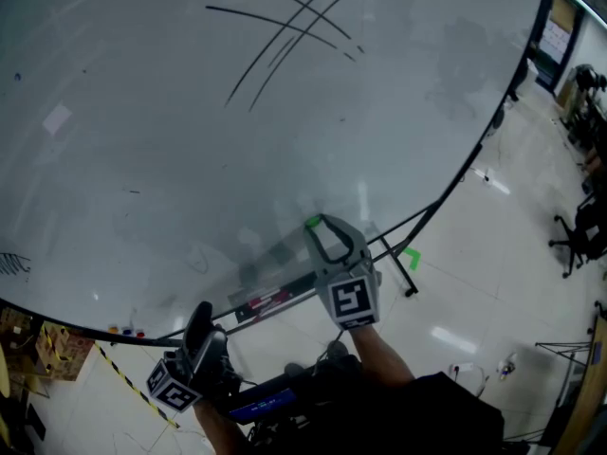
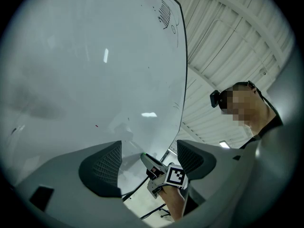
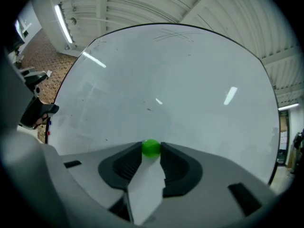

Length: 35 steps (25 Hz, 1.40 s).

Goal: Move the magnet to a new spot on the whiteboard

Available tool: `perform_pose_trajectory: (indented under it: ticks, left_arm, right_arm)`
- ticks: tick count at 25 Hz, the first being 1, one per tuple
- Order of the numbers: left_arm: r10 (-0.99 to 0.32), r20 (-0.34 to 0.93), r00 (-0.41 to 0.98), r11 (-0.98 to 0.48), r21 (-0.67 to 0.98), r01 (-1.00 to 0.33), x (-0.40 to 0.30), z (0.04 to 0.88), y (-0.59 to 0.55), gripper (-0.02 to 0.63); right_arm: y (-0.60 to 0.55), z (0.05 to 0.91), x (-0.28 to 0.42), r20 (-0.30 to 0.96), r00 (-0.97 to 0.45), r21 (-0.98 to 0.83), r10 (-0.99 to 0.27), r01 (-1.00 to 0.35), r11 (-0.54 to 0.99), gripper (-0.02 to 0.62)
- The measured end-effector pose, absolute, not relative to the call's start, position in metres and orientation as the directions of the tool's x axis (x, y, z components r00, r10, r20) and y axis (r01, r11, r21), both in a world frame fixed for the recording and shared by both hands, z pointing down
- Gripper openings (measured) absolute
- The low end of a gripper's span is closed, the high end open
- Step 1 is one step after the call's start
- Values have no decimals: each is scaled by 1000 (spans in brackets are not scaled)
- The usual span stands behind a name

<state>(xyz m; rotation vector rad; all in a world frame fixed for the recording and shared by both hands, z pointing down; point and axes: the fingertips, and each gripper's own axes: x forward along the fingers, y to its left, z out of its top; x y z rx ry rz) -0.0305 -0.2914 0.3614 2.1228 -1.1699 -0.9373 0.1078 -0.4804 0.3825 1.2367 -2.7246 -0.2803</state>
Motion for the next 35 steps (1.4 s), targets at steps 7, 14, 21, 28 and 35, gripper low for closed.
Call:
perform_pose_trajectory:
  ticks: [7, 14, 21, 28, 35]
  left_arm:
    - [-867, -321, 380, -484, 724, -491, -34, 361, -284, 357]
    - [-849, -348, 397, -515, 715, -473, -41, 366, -273, 357]
    - [-836, -357, 417, -525, 744, -415, -47, 372, -256, 357]
    - [-809, -360, 464, -552, 734, -394, -53, 391, -240, 357]
    - [-826, -380, 416, -554, 684, -475, -43, 374, -202, 357]
  right_arm:
    - [-476, 381, 112, 58, -662, 198, -748, -726, 658, 143]
    - [-458, 373, 119, 42, -681, 115, -731, -723, 681, 143]
    - [-420, 365, 131, 46, -695, 47, -717, -716, 697, 143]
    - [-372, 359, 146, 39, -700, -14, -713, -714, 700, 143]
    - [-340, 347, 150, -9, -756, -42, -655, -654, 755, 143]
